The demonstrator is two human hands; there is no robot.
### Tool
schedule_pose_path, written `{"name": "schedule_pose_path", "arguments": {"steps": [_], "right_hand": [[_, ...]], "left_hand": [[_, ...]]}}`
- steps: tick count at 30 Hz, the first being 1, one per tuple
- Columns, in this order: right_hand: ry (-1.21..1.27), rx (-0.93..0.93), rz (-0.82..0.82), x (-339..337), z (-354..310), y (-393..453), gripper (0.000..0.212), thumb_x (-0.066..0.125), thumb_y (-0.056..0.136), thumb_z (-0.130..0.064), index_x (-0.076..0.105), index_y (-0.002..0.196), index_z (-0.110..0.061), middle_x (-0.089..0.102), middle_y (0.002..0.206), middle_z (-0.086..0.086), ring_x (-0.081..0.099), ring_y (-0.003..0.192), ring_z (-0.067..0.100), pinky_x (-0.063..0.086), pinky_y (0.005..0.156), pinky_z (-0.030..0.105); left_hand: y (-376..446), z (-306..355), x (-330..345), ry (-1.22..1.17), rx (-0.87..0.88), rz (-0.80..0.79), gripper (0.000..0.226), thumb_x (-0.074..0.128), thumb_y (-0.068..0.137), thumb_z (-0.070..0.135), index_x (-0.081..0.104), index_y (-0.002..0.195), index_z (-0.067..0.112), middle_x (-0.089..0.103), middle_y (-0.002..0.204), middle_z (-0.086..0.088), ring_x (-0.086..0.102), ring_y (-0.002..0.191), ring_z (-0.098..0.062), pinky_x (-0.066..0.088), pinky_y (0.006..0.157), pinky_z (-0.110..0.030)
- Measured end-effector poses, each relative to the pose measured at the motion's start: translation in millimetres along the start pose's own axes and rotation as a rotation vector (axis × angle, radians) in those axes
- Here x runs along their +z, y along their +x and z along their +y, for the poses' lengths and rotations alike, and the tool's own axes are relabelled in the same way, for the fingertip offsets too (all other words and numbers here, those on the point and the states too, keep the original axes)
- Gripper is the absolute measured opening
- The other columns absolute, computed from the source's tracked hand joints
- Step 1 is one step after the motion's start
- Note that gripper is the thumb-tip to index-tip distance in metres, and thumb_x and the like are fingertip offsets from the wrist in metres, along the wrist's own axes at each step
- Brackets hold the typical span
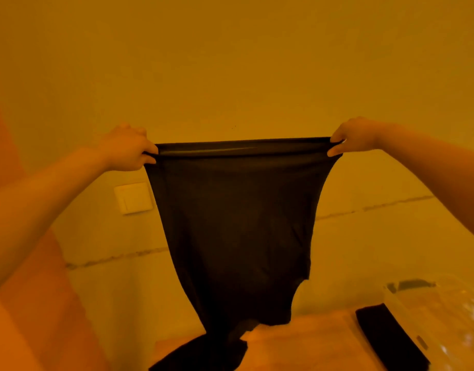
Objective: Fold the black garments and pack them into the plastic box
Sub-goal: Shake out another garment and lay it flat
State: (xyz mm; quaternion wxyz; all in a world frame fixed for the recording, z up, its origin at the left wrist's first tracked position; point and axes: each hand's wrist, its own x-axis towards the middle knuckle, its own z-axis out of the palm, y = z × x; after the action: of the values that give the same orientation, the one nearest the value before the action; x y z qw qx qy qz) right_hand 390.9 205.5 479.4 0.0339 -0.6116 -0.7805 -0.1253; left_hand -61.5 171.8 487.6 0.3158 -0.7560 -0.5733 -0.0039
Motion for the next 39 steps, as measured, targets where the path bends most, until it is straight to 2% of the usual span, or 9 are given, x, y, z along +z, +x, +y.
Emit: {"name": "schedule_pose_path", "arguments": {"steps": [2, 5, 12, 18, 20, 24, 28, 30, 39], "right_hand": [[0.039, 0.015, 0.023, -2.8, -5.8, 1.7, 0.039, 0.050, 0.091, -0.043, 0.057, 0.069, -0.012, 0.054, 0.072, 0.003, 0.051, 0.082, 0.027, 0.035, 0.077, 0.034], [0.169, 0.027, 0.130, -3.9, -8.6, 5.6, 0.038, 0.049, 0.094, -0.035, 0.059, 0.078, -0.002, 0.049, 0.070, 0.007, 0.047, 0.082, 0.027, 0.033, 0.072, 0.033], [0.113, 0.020, 0.259, -4.6, -9.8, 10.6, 0.026, 0.051, 0.094, -0.022, 0.061, 0.114, -0.008, 0.061, 0.110, 0.019, 0.052, 0.106, 0.035, 0.038, 0.086, 0.040], [0.045, 0.029, 0.238, -6.0, -12.0, 14.2, 0.033, 0.055, 0.092, -0.024, 0.058, 0.120, -0.008, 0.053, 0.129, 0.014, 0.047, 0.119, 0.034, 0.031, 0.100, 0.042], [0.057, -0.002, 0.262, -6.1, -10.4, 15.1, 0.028, 0.058, 0.090, -0.021, 0.062, 0.112, -0.004, 0.051, 0.129, 0.015, 0.046, 0.119, 0.034, 0.033, 0.098, 0.043], [0.224, 0.061, 0.245, -5.3, -10.1, 15.5, 0.025, 0.060, 0.089, -0.016, 0.064, 0.104, 0.003, 0.059, 0.106, 0.021, 0.052, 0.102, 0.036, 0.041, 0.084, 0.041], [0.450, 0.099, 0.235, -5.0, -13.7, 7.6, 0.019, 0.066, 0.084, -0.018, 0.066, 0.076, -0.001, 0.053, 0.064, 0.006, 0.047, 0.065, 0.018, 0.035, 0.056, 0.029], [0.525, 0.095, 0.230, -4.4, -12.7, 2.9, 0.022, 0.067, 0.083, -0.020, 0.066, 0.070, -0.001, 0.051, 0.060, 0.004, 0.044, 0.060, 0.013, 0.033, 0.053, 0.027], [0.582, 0.112, 0.200, -0.2, -7.3, 2.9, 0.029, 0.069, 0.080, -0.009, 0.051, 0.059, -0.004, 0.047, 0.055, 0.003, 0.041, 0.054, 0.013, 0.032, 0.051, 0.024]], "left_hand": [[-0.5, 3.3, -2.9, 0.025, 0.000, 0.038, 0.031, 0.046, 0.095, 0.031, 0.058, 0.122, 0.022, 0.058, 0.103, -0.010, 0.047, 0.108, -0.024, 0.027, 0.085, -0.030], [-3.9, 3.7, -6.8, -0.022, -0.065, 0.076, 0.030, 0.048, 0.094, 0.031, 0.062, 0.118, 0.017, 0.059, 0.097, -0.012, 0.050, 0.102, -0.029, 0.030, 0.079, -0.029], [-5.6, -7.3, -3.8, -0.102, -0.159, 0.097, 0.030, 0.054, 0.090, 0.037, 0.068, 0.101, 0.013, 0.049, 0.065, 0.001, 0.047, 0.071, -0.021, 0.032, 0.061, -0.028], [1.0, -11.3, -4.5, -0.003, -0.215, 0.025, 0.029, 0.047, 0.094, 0.034, 0.063, 0.113, 0.018, 0.060, 0.090, -0.006, 0.047, 0.104, -0.027, 0.030, 0.076, -0.033], [0.2, -13.2, -3.7, -0.018, -0.227, 0.067, 0.026, 0.047, 0.095, 0.030, 0.065, 0.106, 0.015, 0.057, 0.083, -0.006, 0.050, 0.099, -0.029, 0.032, 0.074, -0.033], [-2.9, -14.2, -1.3, -0.277, -0.277, 0.128, 0.025, 0.055, 0.092, 0.023, 0.067, 0.090, 0.002, 0.053, 0.065, -0.009, 0.050, 0.068, -0.027, 0.037, 0.059, -0.033], [-4.4, -15.5, 5.4, -0.375, -0.290, 0.132, 0.023, 0.057, 0.090, 0.018, 0.067, 0.096, -0.001, 0.060, 0.087, -0.019, 0.053, 0.082, -0.032, 0.039, 0.067, -0.036], [-4.9, -18.7, 10.3, -0.387, -0.299, 0.132, 0.023, 0.057, 0.090, 0.017, 0.067, 0.097, -0.003, 0.060, 0.095, -0.022, 0.053, 0.088, -0.035, 0.039, 0.072, -0.038], [-9.2, -18.7, 10.9, -0.727, -0.433, 0.085, 0.015, 0.065, 0.085, 0.019, 0.069, 0.082, 0.005, 0.060, 0.065, -0.003, 0.053, 0.062, -0.012, 0.039, 0.056, -0.024]]}}
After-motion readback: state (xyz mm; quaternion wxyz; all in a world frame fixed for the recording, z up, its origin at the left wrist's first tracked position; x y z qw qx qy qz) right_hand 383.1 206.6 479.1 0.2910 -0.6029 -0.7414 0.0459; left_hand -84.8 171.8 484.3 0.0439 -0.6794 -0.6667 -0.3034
